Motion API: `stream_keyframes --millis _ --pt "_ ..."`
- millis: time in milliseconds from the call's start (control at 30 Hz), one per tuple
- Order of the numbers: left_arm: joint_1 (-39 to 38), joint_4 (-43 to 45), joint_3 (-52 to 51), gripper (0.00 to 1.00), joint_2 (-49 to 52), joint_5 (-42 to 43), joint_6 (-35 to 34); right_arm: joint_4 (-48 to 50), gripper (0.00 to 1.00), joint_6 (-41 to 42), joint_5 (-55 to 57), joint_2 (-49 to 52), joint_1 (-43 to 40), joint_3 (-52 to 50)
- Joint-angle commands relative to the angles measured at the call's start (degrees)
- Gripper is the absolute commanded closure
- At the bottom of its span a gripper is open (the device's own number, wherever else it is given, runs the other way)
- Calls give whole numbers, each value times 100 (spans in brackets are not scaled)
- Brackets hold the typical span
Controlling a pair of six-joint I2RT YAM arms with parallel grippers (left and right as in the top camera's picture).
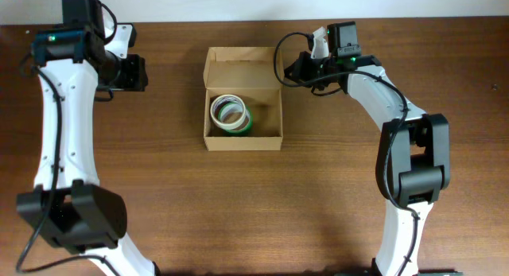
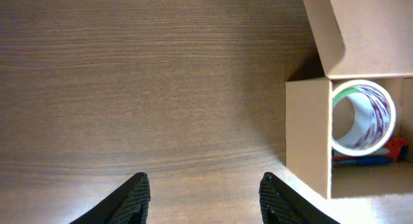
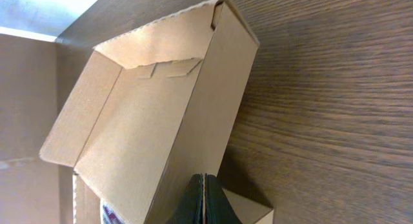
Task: Pack container
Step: 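Move both grippers to the box's raised lid flaps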
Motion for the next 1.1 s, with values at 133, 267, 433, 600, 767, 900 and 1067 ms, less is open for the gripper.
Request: stream_keyframes --millis 133,267,433,600,767,900,1067 --pt "-17 352 42 53 798 1471 -227 -44 96 70 -337 -28 -203 28" --pt "-17 549 42 57 1349 2448 -433 -275 96 66 -332 -28 -289 28" --pt "-15 772 42 76 2050 3394 -671 -481 96 42 -330 -26 -286 26" --pt "-15 968 42 95 2608 3971 -872 -629 96 42 -330 -26 -280 26" --pt "-17 1429 42 98 2796 4319 -1093 -730 96 22 -328 92 -210 26" --pt "-17 1910 42 98 2944 4732 -1499 -640 96 24 -332 282 -72 26" --pt "-17 2479 42 98 3165 5080 -2037 -348 96 68 -334 470 55 26"
